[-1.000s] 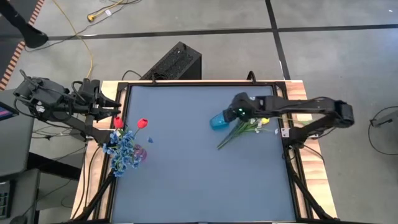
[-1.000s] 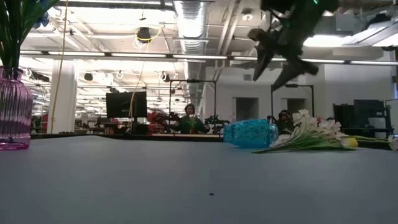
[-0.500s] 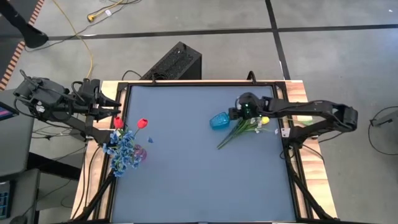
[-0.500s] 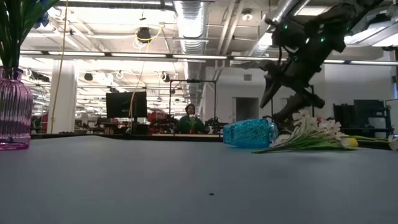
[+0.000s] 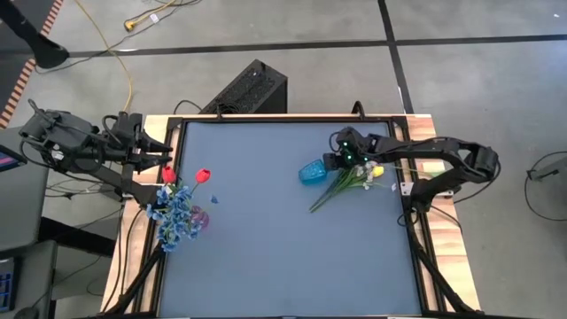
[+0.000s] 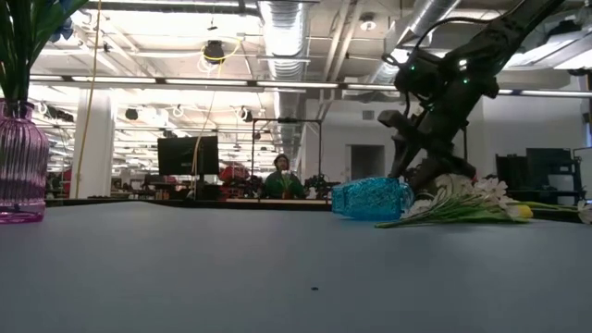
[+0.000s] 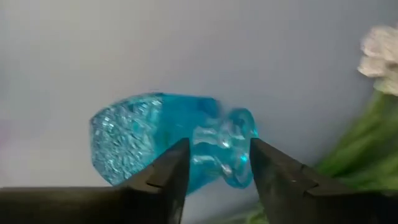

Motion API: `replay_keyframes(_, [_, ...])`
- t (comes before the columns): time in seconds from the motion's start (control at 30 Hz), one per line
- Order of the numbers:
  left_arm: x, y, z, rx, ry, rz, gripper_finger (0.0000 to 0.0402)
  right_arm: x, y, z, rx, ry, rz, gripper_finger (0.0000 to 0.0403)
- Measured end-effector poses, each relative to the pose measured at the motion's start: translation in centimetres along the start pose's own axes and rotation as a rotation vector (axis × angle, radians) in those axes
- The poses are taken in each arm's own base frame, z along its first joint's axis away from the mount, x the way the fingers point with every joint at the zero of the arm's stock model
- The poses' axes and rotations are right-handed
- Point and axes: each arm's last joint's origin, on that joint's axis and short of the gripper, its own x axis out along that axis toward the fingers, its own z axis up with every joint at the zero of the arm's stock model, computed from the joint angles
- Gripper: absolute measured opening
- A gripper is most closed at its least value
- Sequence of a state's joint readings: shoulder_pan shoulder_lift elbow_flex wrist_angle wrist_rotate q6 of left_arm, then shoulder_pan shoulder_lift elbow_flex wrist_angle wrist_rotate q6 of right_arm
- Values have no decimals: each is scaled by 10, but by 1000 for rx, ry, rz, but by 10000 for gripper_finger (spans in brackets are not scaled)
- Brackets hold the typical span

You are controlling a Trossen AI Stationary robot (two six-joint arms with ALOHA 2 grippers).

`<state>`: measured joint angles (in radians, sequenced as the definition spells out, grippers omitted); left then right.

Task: Sort flowers into vase by color
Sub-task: Adjust the blue vase

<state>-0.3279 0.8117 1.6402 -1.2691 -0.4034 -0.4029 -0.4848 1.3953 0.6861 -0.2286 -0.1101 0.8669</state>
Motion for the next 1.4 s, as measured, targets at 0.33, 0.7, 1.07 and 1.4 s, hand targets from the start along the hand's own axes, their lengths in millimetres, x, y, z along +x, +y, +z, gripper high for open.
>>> replay_keyframes(0.33, [0,1,-2,-3,21,9,114,4,8,2,15,59,141,51])
replay_keyframes(0.7, [0,1,-2,25,21,8,114,-40,69,-6,-277,21,260,38])
replay_keyframes(1.07, [0,1,-1,58,7,24,114,-83,154,-29,-891,-224,-84,38])
replay_keyframes(1.4, [0,1,-1,36,4,24,114,-29,192,-88,-1554,-167,-375,38])
